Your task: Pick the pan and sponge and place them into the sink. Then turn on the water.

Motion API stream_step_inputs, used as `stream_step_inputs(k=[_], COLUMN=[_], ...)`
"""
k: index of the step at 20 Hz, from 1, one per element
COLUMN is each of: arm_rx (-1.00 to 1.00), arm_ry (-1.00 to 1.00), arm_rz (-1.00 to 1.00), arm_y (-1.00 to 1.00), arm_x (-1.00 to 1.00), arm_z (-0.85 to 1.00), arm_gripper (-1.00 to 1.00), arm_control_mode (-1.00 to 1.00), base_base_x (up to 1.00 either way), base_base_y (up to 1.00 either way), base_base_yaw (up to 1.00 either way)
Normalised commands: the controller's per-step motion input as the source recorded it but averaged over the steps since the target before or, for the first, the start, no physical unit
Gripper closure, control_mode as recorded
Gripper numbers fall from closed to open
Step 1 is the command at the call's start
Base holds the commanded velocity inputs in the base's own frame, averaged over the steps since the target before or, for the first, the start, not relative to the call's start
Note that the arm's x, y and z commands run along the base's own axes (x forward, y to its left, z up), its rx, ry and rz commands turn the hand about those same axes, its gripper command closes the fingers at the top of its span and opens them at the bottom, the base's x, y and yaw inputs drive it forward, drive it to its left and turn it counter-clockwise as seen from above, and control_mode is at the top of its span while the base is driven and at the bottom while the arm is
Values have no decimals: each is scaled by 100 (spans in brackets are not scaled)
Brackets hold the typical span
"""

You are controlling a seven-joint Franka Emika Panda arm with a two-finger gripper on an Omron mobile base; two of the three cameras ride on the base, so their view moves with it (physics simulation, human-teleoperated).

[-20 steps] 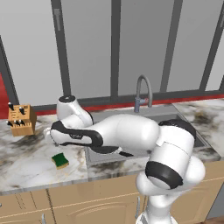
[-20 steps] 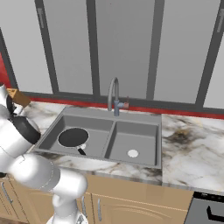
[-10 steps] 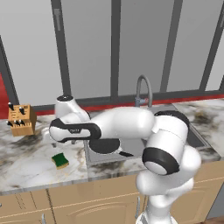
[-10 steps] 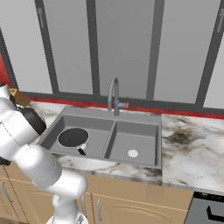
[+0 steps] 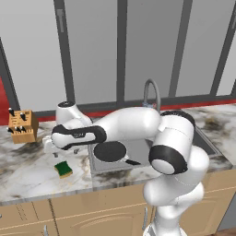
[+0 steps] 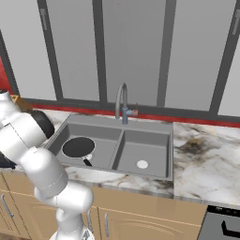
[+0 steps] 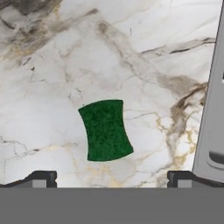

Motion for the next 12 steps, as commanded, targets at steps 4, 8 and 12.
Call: stream_step_inputs(k=[4,8,12], arm_rx=[-3,-3,-4], arm_ry=[2,2,1], arm_rz=[0,0,1], arm_y=[0,0,4], arm_x=[-1,0,0], arm_z=[-15,-13,-13], arm_gripper=[-100,-100,-100], arm_control_mode=[-100,-100,-100], base_base_x=[0,0,0], base_base_y=[0,0,0], base_base_yaw=[0,0,0])
